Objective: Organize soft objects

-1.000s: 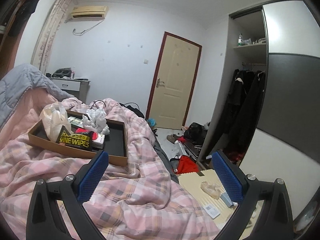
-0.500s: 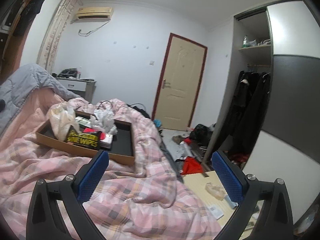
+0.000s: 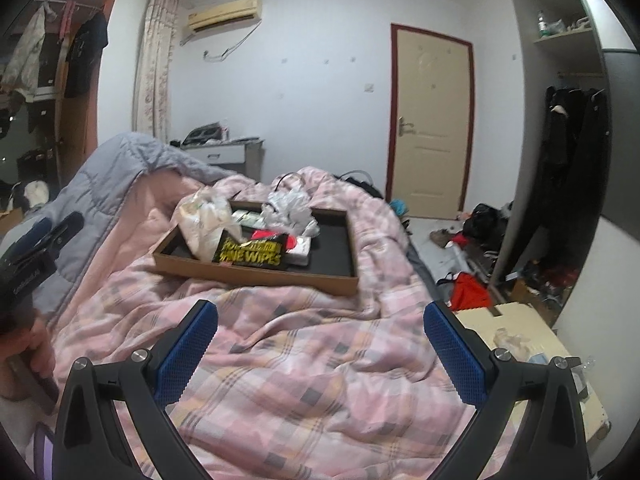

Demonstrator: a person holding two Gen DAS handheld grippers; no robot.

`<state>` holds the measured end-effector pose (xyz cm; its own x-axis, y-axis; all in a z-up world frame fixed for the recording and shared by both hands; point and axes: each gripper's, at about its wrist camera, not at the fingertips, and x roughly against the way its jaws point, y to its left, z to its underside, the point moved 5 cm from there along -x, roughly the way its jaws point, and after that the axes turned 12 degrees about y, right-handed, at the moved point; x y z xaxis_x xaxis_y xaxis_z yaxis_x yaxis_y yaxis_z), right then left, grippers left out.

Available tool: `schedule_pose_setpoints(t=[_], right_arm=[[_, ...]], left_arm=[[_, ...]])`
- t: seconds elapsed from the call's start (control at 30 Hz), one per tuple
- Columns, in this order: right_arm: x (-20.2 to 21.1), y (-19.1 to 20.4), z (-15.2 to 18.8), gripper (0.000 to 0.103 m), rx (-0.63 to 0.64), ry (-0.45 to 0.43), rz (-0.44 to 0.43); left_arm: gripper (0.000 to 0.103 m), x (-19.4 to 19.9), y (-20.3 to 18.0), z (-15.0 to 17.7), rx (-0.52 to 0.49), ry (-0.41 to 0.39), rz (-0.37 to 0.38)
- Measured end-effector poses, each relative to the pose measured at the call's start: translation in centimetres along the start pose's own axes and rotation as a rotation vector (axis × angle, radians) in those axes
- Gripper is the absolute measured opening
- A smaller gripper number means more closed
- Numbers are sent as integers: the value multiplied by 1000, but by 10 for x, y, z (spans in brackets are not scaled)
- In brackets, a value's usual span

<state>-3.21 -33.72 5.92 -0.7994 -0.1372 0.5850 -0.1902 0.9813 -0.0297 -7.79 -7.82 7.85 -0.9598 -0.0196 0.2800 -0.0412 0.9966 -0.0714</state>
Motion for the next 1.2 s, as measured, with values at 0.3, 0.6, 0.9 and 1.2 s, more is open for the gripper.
schedule_pose_setpoints(t=[0.3, 0.6, 0.9, 1.2], right_arm=[[0, 9, 4, 102, 53, -6, 74], [4, 7, 2, 102, 56, -34, 121], [6, 6, 2, 102, 57, -54, 153], [8, 9, 1, 102, 68, -70, 170]], left_arm=[[103, -2, 0, 2, -12, 7, -7], [103, -3, 0, 3, -18, 11, -8], [103, -3, 0, 3, -20, 13, -9], [103, -3, -1, 3, -21, 13, -9]])
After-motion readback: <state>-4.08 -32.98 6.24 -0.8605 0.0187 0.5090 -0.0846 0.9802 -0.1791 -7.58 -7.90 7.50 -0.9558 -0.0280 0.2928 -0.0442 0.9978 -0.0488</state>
